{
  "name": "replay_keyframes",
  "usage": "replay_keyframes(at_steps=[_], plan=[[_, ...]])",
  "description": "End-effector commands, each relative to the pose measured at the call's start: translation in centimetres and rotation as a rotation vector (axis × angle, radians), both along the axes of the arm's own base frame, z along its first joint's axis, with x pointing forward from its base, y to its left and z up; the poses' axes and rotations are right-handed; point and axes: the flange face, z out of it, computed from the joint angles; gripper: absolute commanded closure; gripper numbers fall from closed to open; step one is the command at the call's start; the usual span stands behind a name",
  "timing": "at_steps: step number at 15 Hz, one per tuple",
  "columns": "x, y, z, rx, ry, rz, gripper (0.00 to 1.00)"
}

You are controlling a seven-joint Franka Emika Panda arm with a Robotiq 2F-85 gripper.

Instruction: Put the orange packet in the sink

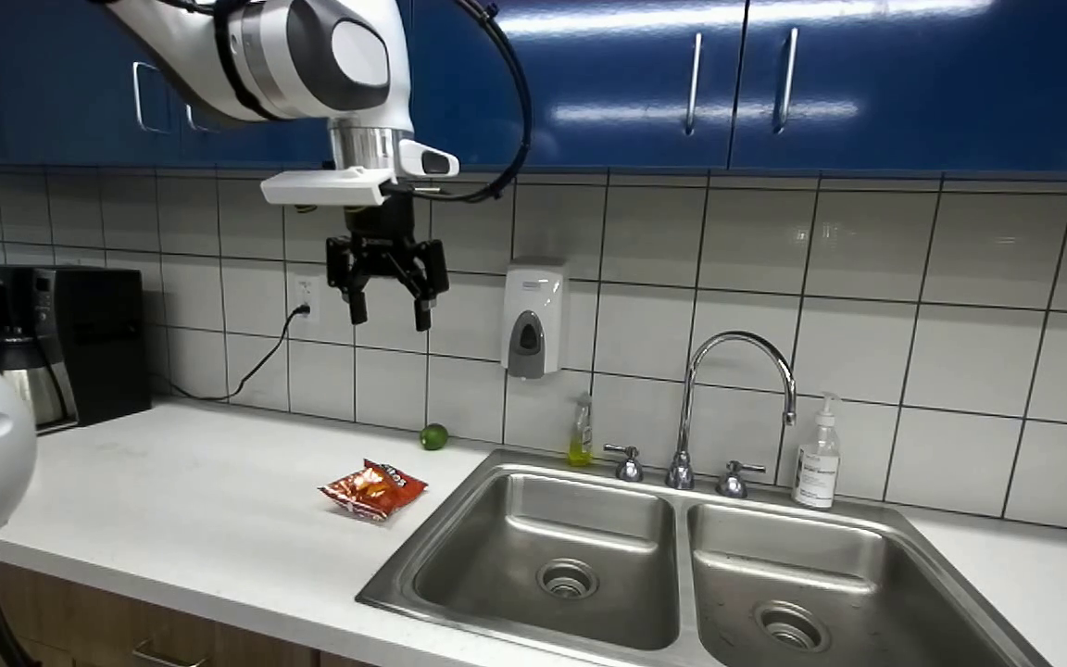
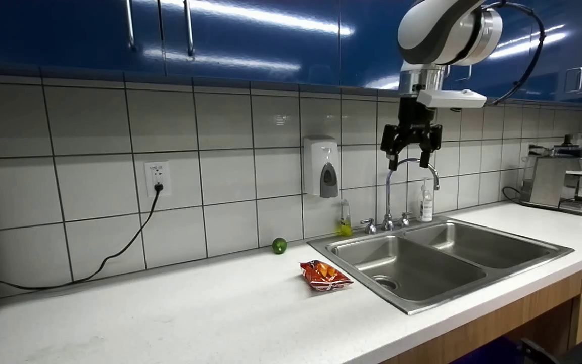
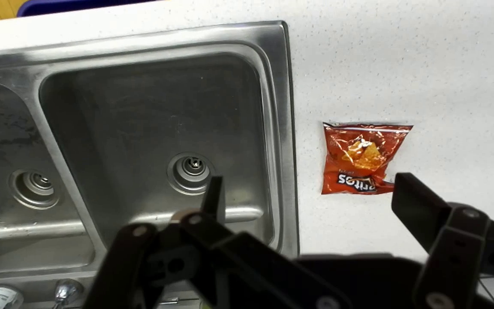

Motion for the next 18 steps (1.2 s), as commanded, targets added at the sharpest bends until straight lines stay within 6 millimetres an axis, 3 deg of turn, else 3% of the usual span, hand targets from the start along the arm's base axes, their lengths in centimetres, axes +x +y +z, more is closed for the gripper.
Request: replay_keyframes(at_steps=[1, 10, 18], plan=[[-0.4, 2.2, -1.0, -0.022, 0.034, 0.093, 0.0], [1.2, 7.5, -5.2, -0.033, 0.093, 0.255, 0.0], [4.0, 8.9, -10.7, -0.032, 0.106, 0.272, 0.0]])
